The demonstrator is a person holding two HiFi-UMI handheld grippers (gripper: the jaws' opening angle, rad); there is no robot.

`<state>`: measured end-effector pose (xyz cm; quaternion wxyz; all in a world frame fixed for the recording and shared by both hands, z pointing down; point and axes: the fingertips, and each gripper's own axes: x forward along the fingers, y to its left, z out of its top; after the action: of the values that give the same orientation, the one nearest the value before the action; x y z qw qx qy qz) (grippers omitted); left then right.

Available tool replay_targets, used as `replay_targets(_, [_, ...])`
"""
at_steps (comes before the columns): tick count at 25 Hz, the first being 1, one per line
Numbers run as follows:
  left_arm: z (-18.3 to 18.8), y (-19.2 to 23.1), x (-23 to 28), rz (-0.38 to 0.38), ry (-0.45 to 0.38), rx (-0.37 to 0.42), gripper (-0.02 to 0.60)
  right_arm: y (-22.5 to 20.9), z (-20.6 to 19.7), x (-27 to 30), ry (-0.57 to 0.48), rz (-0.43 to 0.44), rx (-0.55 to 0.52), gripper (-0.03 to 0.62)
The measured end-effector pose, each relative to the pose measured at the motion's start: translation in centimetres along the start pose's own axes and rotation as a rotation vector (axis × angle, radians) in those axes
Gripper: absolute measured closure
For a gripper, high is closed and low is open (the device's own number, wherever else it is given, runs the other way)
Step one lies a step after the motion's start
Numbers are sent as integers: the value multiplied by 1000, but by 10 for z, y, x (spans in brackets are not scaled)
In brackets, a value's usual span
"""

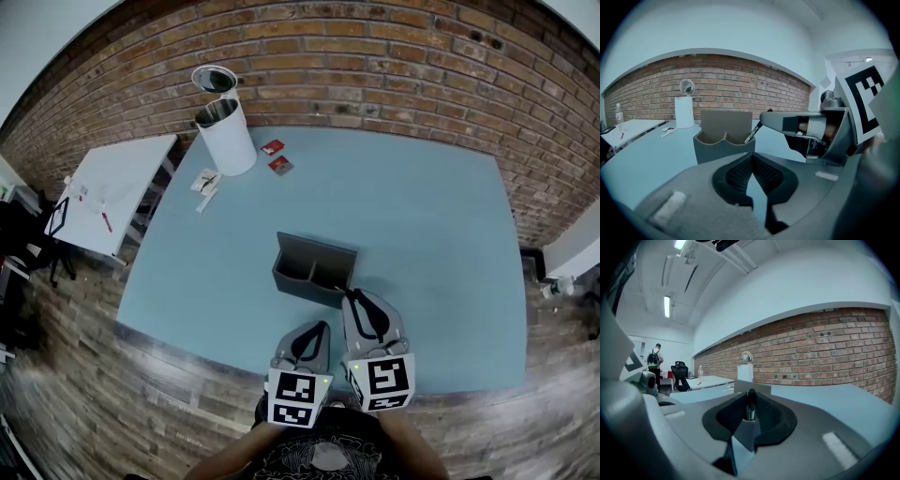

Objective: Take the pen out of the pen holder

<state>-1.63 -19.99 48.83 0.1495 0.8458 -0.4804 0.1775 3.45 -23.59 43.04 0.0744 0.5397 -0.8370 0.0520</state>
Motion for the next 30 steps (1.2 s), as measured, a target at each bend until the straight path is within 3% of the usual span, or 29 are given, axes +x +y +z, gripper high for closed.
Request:
replay_targets(8, [-2,-7,-16,14,-19,2,583,6,23,-21,-84,-9,-36,533])
replay_targets(15, [-4,-12,-32,31,-32,-1,582,12,26,-37,-95,-7,-38,533])
replay_targets(30, [-17,-27,-67,69,-50,-13,583,35,2,-66,-24,35,-41,533])
